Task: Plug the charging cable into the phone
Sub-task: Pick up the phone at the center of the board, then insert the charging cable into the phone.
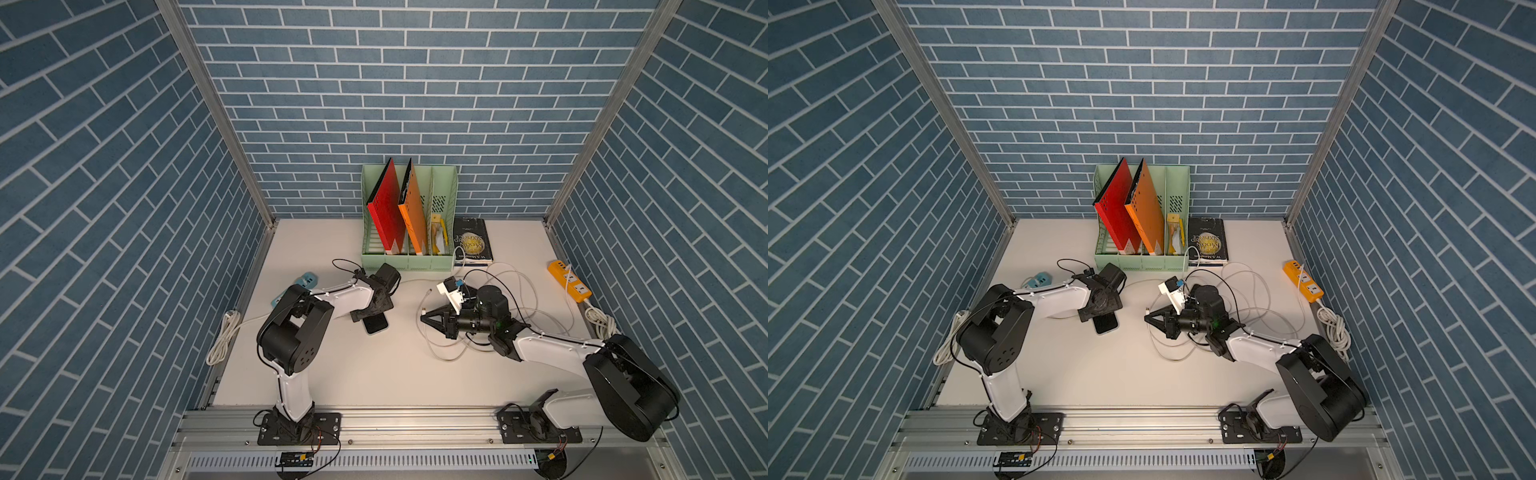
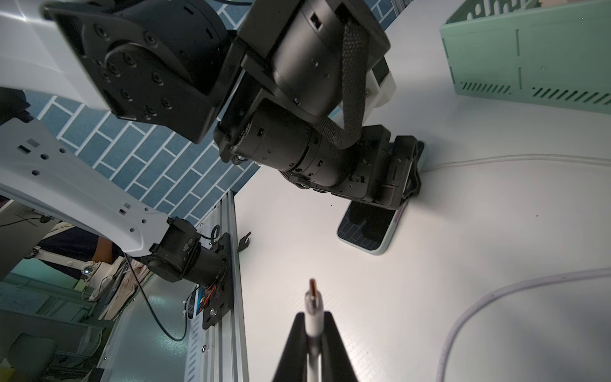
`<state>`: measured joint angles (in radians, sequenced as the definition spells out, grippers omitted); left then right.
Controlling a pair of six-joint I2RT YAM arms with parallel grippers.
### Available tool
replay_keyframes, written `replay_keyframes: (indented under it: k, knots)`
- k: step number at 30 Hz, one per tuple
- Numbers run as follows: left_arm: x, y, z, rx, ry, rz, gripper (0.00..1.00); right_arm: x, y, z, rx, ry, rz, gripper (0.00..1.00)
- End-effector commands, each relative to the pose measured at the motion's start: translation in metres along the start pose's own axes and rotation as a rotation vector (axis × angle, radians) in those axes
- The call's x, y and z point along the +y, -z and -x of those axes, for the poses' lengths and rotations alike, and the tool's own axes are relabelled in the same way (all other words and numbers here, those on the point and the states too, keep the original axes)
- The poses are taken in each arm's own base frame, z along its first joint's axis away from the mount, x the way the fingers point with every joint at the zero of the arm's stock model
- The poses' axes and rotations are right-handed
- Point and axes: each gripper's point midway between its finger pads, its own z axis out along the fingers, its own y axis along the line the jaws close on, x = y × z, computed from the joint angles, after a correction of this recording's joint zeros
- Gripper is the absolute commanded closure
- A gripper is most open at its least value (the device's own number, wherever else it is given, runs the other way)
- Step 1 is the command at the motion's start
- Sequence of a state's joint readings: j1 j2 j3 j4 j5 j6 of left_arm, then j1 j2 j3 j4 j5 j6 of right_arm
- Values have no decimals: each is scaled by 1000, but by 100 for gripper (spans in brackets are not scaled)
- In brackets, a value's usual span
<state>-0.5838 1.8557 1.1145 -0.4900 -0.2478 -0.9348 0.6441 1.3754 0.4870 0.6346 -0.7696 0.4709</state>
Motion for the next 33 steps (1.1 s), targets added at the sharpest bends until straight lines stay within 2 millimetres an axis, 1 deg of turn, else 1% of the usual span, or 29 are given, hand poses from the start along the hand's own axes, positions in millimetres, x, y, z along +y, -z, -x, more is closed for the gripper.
replay_keyframes:
  k: [1, 4, 5, 6, 10, 11, 15, 18, 19, 22, 25, 30, 33]
  knots:
    - [16, -25, -21, 85, -6, 52, 21, -4, -1, -5, 10, 11, -15, 100]
    - [17, -22, -18, 72, -8, 54, 30, -6, -1, -6, 13, 7, -17, 100]
    - [17, -20, -16, 65, -7, 52, 38, -6, -2, -8, 17, 4, -16, 100]
    - [16, -16, -13, 55, -6, 45, 46, -6, -3, -8, 20, 4, -15, 100]
    - [10, 6, 1, 6, 16, -15, 94, -5, -8, -13, 38, 2, -9, 100]
    - [8, 12, 4, -4, 26, -33, 100, -3, -10, -14, 43, 7, -5, 100]
    - [-4, 42, 15, -42, 74, -152, 100, 4, -23, -23, 80, 22, 13, 100]
    - [-10, 66, 22, -86, 120, -249, 100, 13, -38, -32, 118, 41, 31, 100]
    - [-12, 75, 23, -104, 134, -286, 100, 18, -45, -36, 136, 49, 42, 100]
    - [-18, 93, 22, -127, 147, -351, 100, 25, -58, -44, 162, 56, 58, 100]
    - [-22, 105, 20, -140, 153, -390, 100, 28, -64, -44, 156, 49, 77, 100]
    - [-26, 123, 20, -180, 155, -445, 100, 28, -71, -52, 185, 24, 102, 100]
    - [-29, 126, 18, -187, 141, -463, 100, 30, -74, -54, 195, 8, 123, 100]
